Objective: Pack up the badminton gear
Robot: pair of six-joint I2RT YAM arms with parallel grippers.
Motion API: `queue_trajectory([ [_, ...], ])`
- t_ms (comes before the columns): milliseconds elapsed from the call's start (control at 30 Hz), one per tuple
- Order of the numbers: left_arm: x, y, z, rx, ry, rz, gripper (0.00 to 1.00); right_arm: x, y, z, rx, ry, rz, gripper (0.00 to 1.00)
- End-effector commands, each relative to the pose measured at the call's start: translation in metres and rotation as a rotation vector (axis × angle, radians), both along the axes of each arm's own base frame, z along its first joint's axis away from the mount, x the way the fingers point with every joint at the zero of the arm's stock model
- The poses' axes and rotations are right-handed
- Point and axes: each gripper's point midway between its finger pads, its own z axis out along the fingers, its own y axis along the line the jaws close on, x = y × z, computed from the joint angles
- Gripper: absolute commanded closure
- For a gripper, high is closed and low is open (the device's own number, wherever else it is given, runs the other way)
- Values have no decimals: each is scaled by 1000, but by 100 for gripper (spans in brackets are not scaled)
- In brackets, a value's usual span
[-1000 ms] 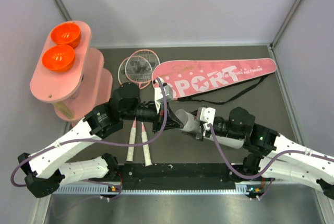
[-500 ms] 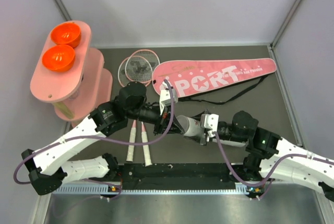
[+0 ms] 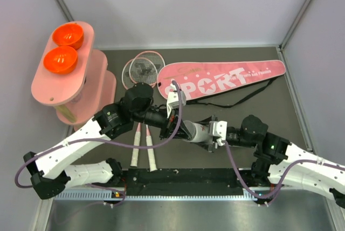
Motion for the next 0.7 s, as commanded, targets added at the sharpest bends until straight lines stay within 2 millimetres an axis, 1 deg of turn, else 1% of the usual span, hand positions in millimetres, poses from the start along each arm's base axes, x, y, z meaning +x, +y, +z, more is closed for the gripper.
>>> queue_trajectory([
  [0, 13, -4, 40, -124, -115, 97, 100, 3, 4, 36, 82, -15, -14, 68],
  [67, 9, -5, 40, -125, -109, 76, 100, 3, 4, 37, 96, -16, -13, 68],
  [200, 0, -10, 31, -95, -83, 14, 100, 3, 5, 40, 109, -16, -9, 68],
  [333, -5, -11, 30, -86, -73, -9, 100, 3, 5, 41, 117, -15, -14, 68],
  [433, -3, -8, 28, -68, -78, 4, 100, 7, 2, 45, 130, -12, -45, 68],
  [667, 2, -6, 23, -44, -93, 39, 100, 1, -2, 52, 162, -27, -24, 67],
])
